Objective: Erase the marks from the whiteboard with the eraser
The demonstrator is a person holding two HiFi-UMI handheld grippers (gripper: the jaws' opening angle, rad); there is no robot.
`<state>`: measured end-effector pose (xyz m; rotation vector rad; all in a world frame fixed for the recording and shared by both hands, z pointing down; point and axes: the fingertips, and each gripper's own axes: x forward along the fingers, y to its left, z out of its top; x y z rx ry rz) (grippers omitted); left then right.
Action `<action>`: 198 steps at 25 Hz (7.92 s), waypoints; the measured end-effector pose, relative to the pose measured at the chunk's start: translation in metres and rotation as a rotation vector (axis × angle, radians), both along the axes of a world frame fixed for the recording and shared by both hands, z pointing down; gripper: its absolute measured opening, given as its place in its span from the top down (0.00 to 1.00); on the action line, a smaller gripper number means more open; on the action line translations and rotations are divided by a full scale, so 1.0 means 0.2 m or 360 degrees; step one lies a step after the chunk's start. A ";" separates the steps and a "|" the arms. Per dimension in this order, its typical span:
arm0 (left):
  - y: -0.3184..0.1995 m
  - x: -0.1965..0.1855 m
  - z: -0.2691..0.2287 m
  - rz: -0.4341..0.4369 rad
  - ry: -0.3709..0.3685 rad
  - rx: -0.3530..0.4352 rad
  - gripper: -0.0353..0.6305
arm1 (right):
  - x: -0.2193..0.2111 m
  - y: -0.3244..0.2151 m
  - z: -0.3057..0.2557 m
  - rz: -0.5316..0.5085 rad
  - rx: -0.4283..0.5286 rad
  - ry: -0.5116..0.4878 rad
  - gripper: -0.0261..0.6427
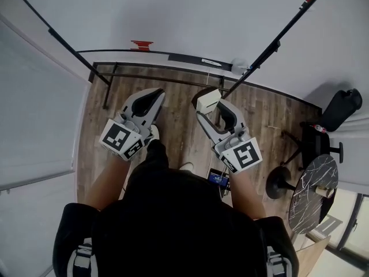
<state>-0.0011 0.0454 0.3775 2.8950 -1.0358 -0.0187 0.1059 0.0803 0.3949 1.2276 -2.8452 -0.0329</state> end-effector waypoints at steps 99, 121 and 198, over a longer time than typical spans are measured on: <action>-1.81 -0.31 -0.42 -0.0157 0.0081 0.0246 0.92 | -0.33 -1.97 0.00 0.0203 -0.0084 0.2155 0.62; -1.71 -0.27 -0.51 -0.0116 0.0129 0.0306 0.92 | -0.09 -1.98 -1.49 0.0943 0.0626 0.1898 0.62; -1.38 -0.09 0.08 0.0274 -0.0048 0.0117 0.92 | -0.16 -1.48 0.03 0.0230 0.0028 -0.0082 0.62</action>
